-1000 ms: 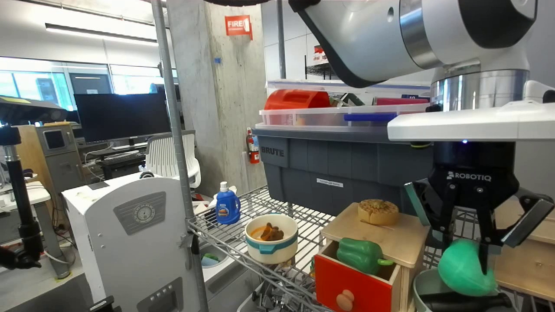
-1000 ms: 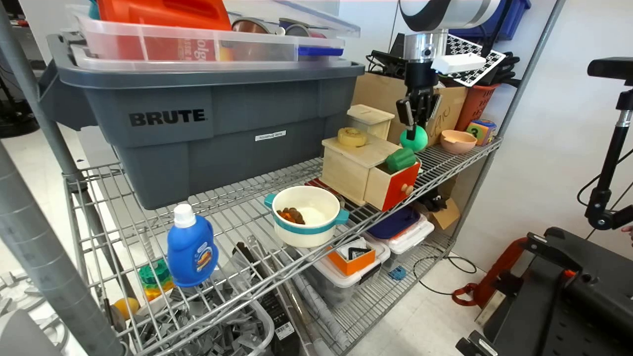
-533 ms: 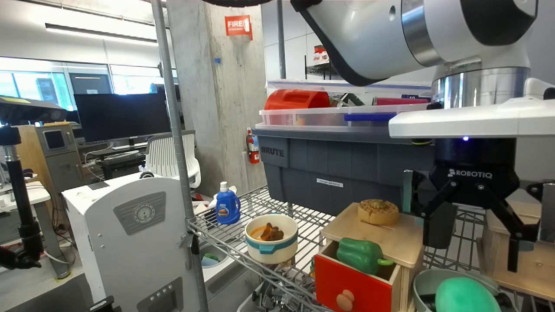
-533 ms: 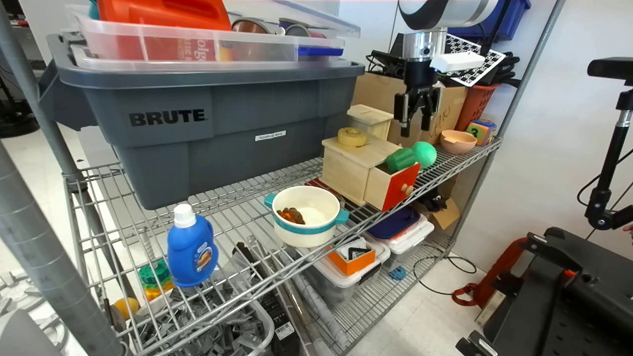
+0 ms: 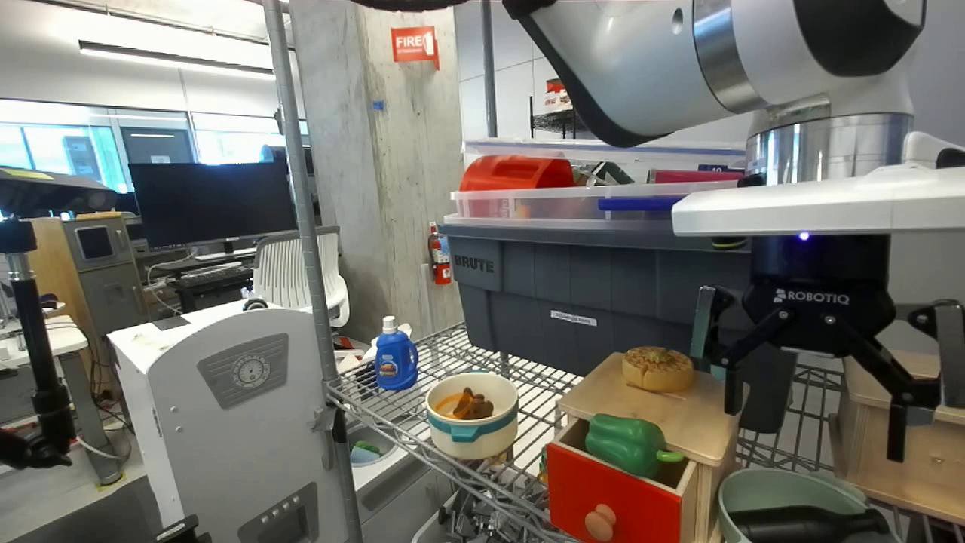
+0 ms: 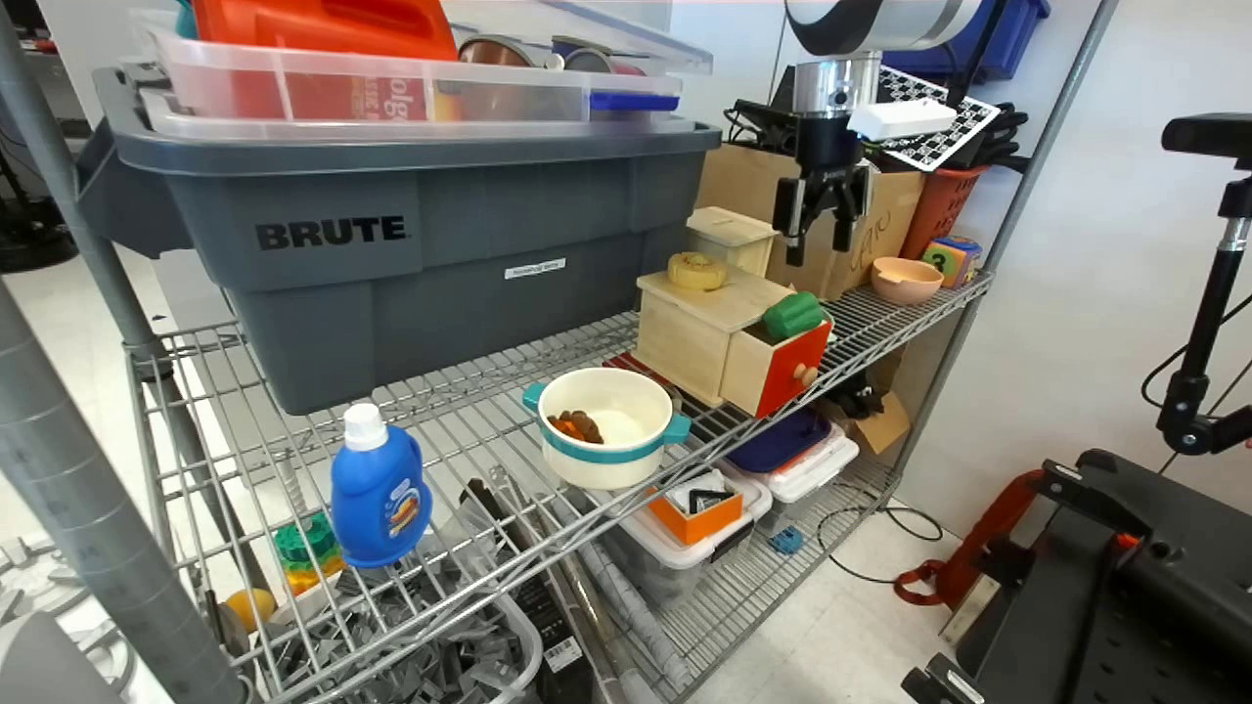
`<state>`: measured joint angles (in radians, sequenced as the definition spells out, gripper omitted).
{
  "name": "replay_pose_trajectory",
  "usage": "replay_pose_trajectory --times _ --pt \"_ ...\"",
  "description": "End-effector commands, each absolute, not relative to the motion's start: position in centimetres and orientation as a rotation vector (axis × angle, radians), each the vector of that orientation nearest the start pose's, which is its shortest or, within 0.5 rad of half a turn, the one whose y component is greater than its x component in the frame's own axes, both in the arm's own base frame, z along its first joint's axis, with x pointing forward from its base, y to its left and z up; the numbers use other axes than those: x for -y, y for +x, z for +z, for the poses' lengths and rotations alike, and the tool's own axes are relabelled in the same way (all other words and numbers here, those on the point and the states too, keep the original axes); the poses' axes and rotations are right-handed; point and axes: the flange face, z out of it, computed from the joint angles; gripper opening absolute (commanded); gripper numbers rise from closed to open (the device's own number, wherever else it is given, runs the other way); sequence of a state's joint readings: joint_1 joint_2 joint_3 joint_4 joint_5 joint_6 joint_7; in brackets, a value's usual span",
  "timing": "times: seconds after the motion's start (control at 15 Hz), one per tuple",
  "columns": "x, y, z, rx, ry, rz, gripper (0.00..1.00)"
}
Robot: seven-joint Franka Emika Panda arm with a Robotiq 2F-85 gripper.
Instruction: Pick up the green pepper plush toy and put it in the boy to the left, pick up the light green object and put it in the bowl to the right
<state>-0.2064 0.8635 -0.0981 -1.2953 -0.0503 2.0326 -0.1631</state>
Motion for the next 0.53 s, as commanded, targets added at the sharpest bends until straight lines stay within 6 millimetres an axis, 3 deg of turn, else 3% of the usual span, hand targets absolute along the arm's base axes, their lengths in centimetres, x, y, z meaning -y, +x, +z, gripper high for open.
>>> replay_pose_trajectory --times 0.0,0.47 --pt "20.02 70.51 22.88 -0.143 -3.227 0.235 1.00" --pt "19.49 70.64 23.18 -0.133 -3.231 0.228 1.00"
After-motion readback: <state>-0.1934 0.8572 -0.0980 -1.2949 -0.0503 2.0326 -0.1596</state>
